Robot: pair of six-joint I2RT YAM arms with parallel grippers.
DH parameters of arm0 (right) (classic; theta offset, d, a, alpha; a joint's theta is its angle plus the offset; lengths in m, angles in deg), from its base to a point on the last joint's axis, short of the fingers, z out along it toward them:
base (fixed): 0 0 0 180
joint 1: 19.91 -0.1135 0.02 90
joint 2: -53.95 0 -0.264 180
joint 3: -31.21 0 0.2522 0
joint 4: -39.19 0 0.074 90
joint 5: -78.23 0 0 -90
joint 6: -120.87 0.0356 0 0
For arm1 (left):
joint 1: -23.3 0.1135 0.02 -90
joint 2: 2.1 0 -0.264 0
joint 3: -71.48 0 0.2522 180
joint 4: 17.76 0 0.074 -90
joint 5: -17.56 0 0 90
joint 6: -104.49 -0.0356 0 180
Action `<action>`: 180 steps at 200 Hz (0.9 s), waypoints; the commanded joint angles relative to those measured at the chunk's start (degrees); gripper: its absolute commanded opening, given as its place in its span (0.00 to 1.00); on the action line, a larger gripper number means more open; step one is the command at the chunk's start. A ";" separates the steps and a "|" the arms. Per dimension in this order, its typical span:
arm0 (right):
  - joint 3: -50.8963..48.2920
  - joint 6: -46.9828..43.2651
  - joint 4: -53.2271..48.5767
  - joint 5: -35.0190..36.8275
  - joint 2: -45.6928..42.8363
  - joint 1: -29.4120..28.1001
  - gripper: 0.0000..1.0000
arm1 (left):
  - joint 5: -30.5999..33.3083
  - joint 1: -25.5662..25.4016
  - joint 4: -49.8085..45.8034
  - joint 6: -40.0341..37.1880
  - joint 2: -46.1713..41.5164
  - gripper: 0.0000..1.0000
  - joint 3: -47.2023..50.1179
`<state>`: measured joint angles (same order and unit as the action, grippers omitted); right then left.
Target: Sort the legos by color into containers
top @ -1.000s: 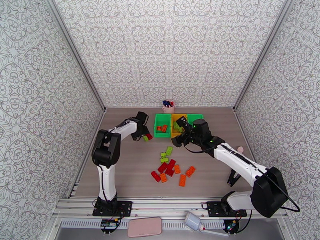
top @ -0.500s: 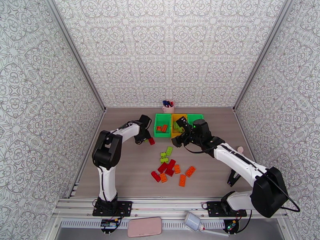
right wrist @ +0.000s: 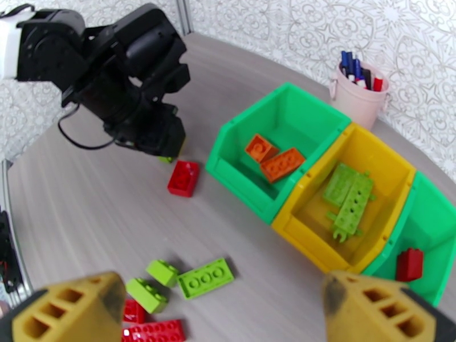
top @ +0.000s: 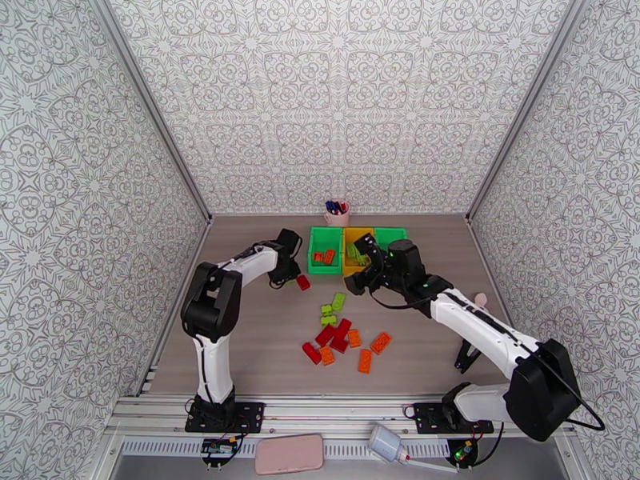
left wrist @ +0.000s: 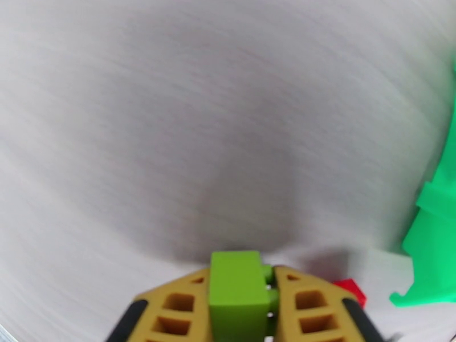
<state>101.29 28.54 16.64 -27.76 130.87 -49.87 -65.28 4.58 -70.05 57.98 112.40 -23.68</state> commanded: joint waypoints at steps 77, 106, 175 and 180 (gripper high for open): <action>-6.20 2.74 4.13 7.80 -9.16 0.18 0.94 | -1.84 -6.01 14.62 -8.22 -12.61 0.18 1.62; -8.31 3.79 4.43 9.96 -11.94 1.14 0.94 | -6.15 -9.12 21.83 -9.87 -11.26 0.18 0.03; -10.87 4.68 2.89 12.37 -16.55 2.54 0.94 | -9.53 -15.67 27.23 -7.52 0.00 0.17 -11.83; -10.87 4.72 2.78 12.36 -16.69 2.62 0.94 | -9.54 -15.96 27.02 -7.35 1.14 0.17 -12.88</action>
<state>91.67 32.41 19.96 -16.92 115.70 -47.79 -73.13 -9.93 -44.45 50.48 109.03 -31.16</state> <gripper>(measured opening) 0.938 0.239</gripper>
